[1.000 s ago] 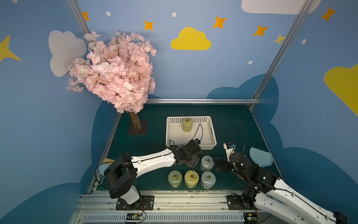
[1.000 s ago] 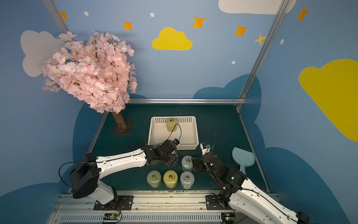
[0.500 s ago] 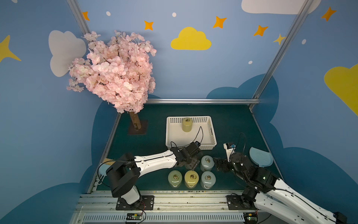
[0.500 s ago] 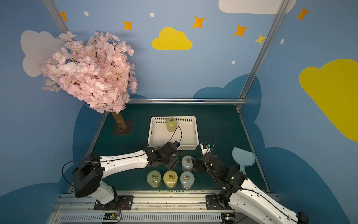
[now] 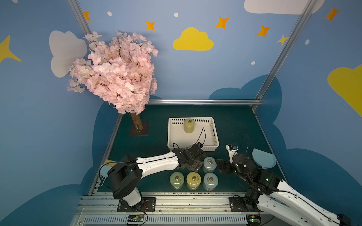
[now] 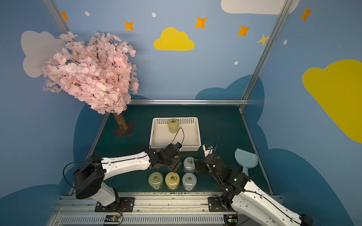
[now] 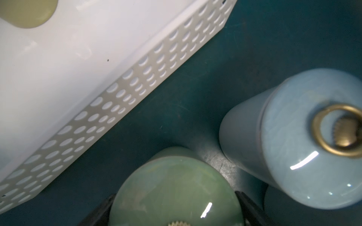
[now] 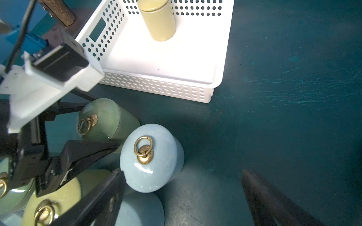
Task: Take the tea canister out of the basket
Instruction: Place the tea canister at the center of the board.
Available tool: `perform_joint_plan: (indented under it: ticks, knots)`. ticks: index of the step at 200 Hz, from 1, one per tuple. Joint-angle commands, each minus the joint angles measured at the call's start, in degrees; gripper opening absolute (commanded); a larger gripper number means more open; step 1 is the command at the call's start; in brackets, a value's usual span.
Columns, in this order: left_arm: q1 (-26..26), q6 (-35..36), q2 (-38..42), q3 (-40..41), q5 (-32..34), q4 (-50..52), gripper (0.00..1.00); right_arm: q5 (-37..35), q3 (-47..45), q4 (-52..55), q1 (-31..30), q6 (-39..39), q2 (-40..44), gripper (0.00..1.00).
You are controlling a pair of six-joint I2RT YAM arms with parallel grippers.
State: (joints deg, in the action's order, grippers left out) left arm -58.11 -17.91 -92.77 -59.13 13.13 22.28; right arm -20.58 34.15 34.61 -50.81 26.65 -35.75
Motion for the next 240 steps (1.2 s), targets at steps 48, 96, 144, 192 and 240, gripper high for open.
perform_joint_plan:
  ticks: [48,96,144,192,240]
  knots:
    - [-0.26,-1.16,1.64,-2.50,0.41,2.01,1.00,-0.36,-0.16,0.81,0.26,0.24,0.33,0.98]
    - [-0.26,-1.51,4.84,-5.41,0.98,7.13,1.00,-0.32,0.19,0.72,0.25,0.06,0.17,0.98]
    - [-0.19,-1.73,8.25,-8.43,5.69,10.34,1.00,0.05,0.21,0.70,0.27,-0.28,0.28,0.98]
    - [3.21,-0.17,7.40,-11.88,7.18,10.43,1.00,0.37,0.17,0.72,0.20,-0.80,0.39,0.98]
    - [10.05,0.01,4.26,-14.42,5.25,5.93,1.00,0.53,-0.14,0.59,0.26,-1.14,0.76,0.98]
